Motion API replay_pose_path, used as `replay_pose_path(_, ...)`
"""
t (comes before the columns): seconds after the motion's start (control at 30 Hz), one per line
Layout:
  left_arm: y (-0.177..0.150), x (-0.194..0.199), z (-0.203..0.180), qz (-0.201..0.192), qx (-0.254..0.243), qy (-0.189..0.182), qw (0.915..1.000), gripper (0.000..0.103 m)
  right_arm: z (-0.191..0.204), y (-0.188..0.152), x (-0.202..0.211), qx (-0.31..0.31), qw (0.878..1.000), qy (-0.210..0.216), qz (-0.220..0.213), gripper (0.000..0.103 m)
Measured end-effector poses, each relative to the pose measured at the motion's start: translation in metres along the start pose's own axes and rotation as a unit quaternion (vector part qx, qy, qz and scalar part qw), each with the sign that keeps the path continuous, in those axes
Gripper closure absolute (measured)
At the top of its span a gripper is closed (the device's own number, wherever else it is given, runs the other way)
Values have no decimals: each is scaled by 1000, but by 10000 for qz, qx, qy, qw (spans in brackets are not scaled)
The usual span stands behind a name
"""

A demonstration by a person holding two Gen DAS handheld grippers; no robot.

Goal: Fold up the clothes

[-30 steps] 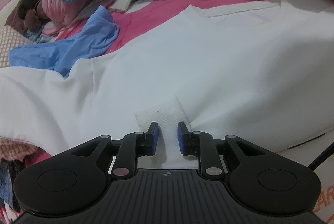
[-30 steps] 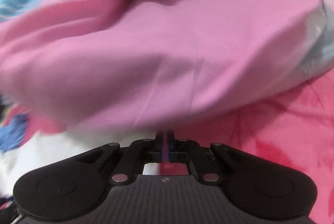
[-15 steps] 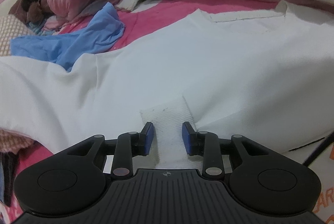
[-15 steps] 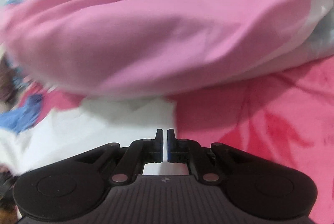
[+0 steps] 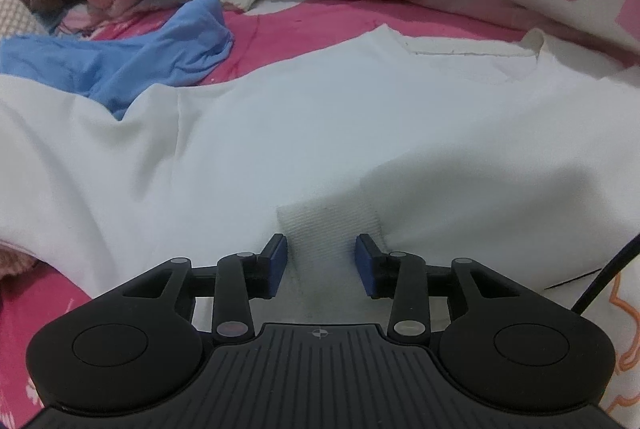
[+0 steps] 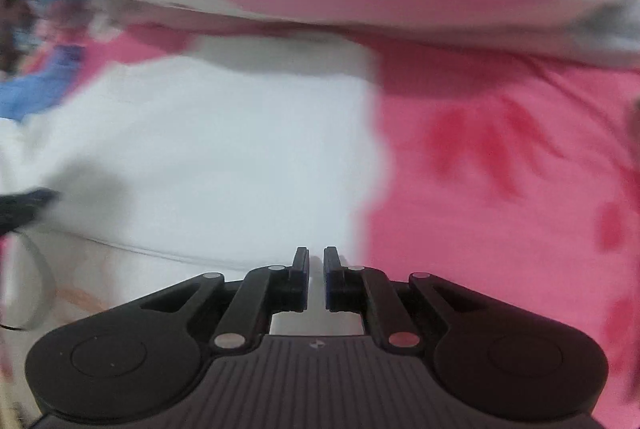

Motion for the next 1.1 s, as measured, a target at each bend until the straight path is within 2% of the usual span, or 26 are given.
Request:
replay_pose_path(0.03,1,2,3,-31,35,4,10000,65,19,5,-5,10,9998,171,-49,95)
replay_pose_path(0.4,-4,14,29,-107,499,41,9987,66,169,24,-124,371,9975,606,8,94)
replay_pose_path(0.47,-2,19,29,-187,582,-46,9981,66,178,34,-116,347,9971,674,-77,94)
replay_pose_path(0.57,-1,20,16,-173,654,-428,9968,66,190,44,-106,503,9963,679,-135,94)
replay_pose_path(0.67,-4,17,-2,-43,519,-791,9955,66,198,45,-125,571,9968,564,11,94)
replay_pose_path(0.8,-11,11,-14,34,63,-761,9971,65,204,48,-133,488,9974,532,58,95)
replay_pose_path(1.1,-13,13,-7,104,152,-756,9970,64,213,53,-118,-10,9974,718,-92,94)
Point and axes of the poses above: each gripper's, at about its wrist camera, not at the fingertips, and x roughly against the way its jaws point, z to its left, y to its top, the point moved 9 cm from there along -x, roughly the way its jaws point, and after that the axes turned 11 degrees about -z, right-handed, at the moved point
